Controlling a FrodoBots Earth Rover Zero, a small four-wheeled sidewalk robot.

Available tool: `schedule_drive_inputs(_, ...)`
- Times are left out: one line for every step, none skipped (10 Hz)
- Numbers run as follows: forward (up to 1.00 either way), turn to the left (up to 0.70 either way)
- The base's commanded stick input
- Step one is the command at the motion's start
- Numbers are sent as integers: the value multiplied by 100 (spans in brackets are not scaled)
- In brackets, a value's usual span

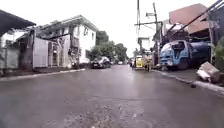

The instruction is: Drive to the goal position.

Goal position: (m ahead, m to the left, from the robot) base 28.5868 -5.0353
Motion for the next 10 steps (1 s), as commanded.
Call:
schedule_drive_inputs(100,0)
schedule_drive_inputs(100,0)
schedule_drive_inputs(100,0)
schedule_drive_inputs(100,0)
schedule_drive_inputs(100,0)
schedule_drive_inputs(100,0)
schedule_drive_inputs(100,-27)
schedule_drive_inputs(100,-27)
schedule_drive_inputs(100,-3)
schedule_drive_inputs(100,0)
